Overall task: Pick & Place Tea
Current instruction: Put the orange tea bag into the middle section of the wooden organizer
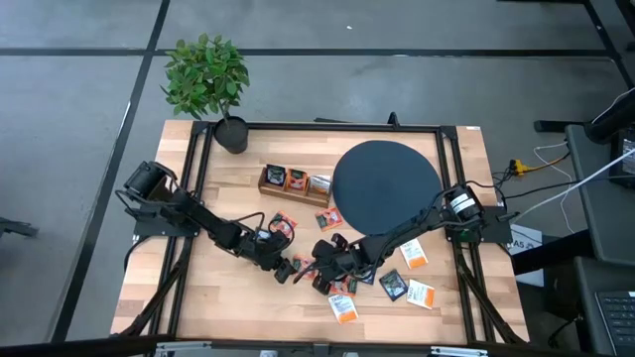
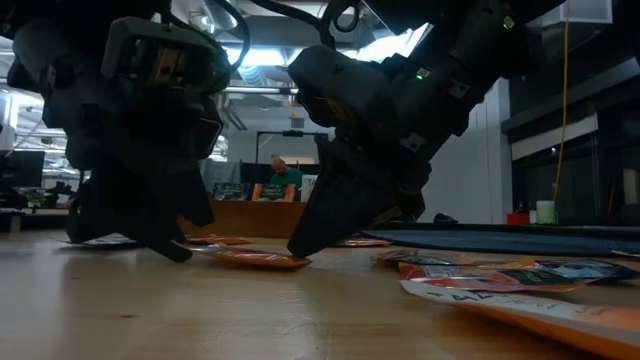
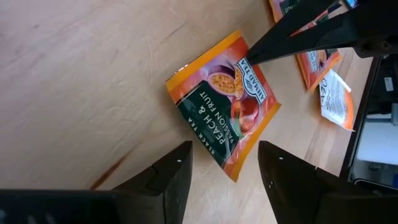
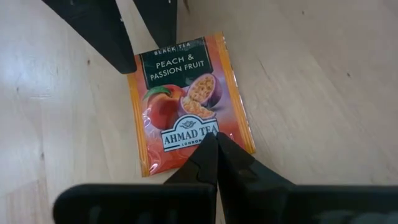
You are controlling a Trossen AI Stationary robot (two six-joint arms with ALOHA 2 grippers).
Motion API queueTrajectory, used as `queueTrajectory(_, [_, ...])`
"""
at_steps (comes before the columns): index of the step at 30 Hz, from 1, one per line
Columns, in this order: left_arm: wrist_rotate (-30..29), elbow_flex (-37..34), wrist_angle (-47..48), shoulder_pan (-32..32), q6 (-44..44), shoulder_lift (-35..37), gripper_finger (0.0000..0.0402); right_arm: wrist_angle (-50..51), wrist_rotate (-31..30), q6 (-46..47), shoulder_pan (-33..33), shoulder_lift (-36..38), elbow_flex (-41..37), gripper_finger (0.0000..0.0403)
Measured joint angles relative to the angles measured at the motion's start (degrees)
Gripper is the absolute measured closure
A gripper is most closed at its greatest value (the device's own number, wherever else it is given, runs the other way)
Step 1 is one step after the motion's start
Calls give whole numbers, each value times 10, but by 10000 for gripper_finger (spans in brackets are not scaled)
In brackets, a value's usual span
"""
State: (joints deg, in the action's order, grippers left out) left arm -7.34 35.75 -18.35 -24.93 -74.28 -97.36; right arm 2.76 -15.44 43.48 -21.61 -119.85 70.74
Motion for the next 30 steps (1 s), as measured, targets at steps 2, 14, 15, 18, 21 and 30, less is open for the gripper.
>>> queueTrajectory(2, [-1, 0, 0, 0, 0, 0, 222, -1, 0, 0, 0, 0, 0, 399])
queueTrajectory(14, [-51, 0, 1, 0, 36, -1, 227, -3, -6, 15, 1, 0, 0, 399])
queueTrajectory(15, [-55, 0, 1, 0, 37, -1, 231, -3, -6, 15, 1, 0, 0, 399])
queueTrajectory(18, [-54, 0, 2, 0, 37, -1, 248, -3, -6, 15, 1, 0, 0, 399])
queueTrajectory(21, [-51, 0, 2, 0, 37, -1, 269, -3, -6, 15, 1, 0, 0, 399])
queueTrajectory(30, [-50, 0, 2, -1, 54, -1, 312, -3, -6, 15, 1, 0, 0, 399])
